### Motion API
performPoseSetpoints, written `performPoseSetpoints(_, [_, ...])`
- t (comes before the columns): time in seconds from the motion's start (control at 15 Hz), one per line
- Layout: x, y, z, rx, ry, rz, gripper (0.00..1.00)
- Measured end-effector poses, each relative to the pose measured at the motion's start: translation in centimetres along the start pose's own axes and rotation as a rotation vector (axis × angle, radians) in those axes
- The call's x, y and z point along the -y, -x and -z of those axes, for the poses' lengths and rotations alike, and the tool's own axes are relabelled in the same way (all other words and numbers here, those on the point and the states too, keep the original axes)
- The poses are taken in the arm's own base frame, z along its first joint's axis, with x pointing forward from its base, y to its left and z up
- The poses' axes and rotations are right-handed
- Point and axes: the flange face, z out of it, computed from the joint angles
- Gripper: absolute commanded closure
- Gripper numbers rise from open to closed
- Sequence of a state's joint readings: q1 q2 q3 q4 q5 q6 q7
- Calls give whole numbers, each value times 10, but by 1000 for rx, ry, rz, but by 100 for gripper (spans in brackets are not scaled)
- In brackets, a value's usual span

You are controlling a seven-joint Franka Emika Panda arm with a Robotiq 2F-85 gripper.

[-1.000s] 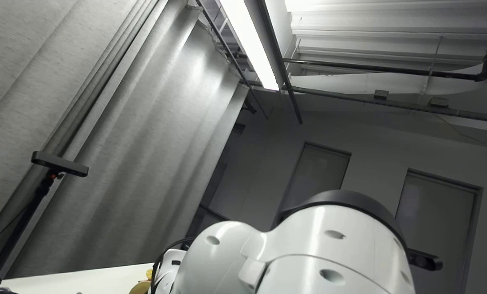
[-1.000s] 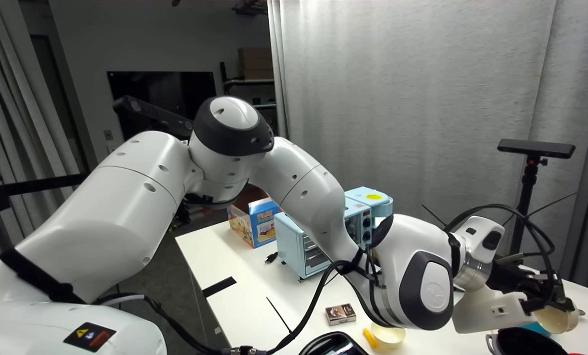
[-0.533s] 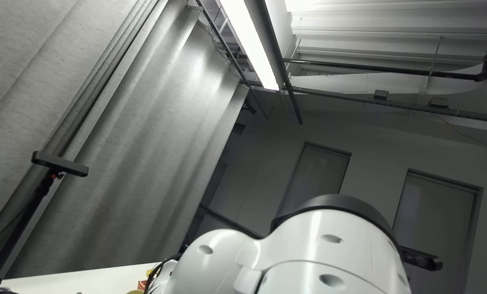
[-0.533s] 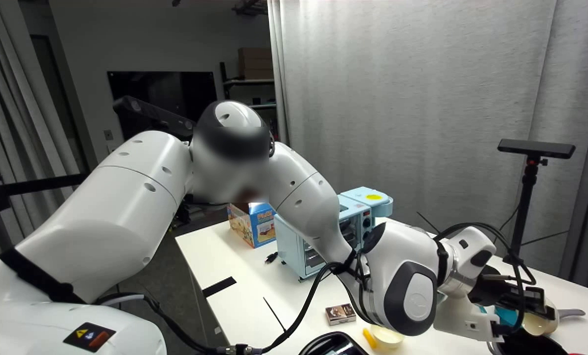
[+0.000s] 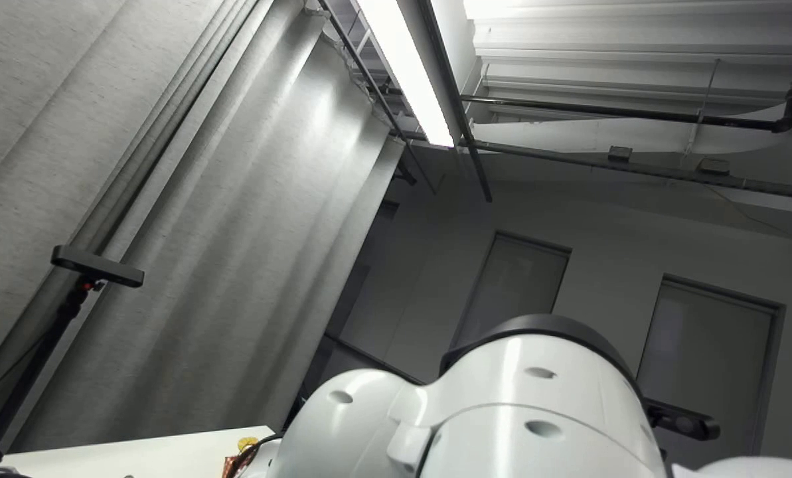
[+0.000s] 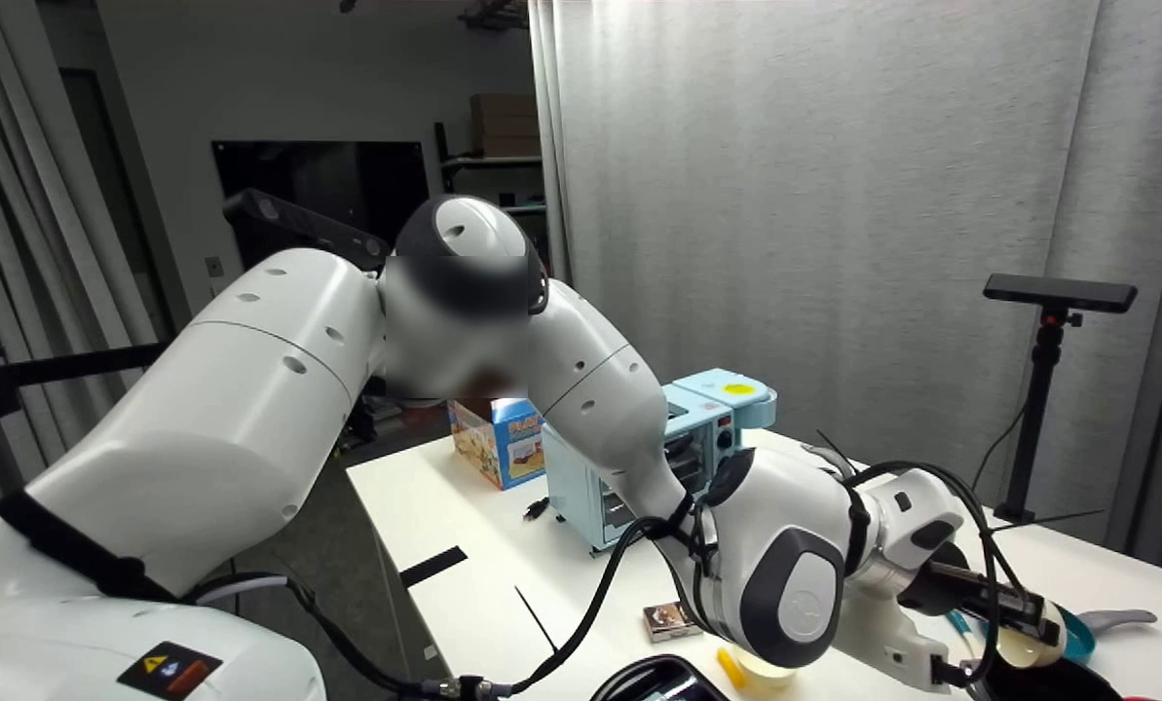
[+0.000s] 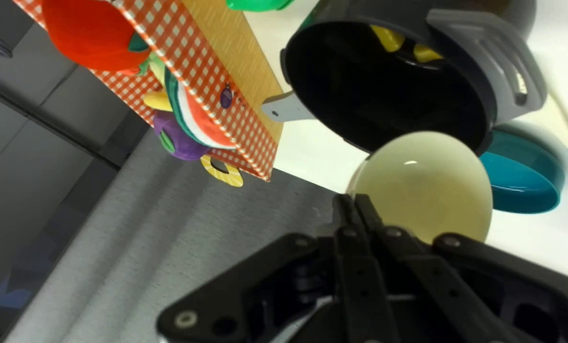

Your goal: Pour the things in the bowl into the pot

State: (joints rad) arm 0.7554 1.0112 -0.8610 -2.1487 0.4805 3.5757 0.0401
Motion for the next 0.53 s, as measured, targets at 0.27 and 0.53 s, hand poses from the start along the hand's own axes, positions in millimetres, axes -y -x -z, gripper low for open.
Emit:
performPoseSetpoints(0.27, [10, 3, 3, 35, -58, -71, 99])
performPoseSetpoints(0.53, [9, 0, 4, 60, -100, -141, 99])
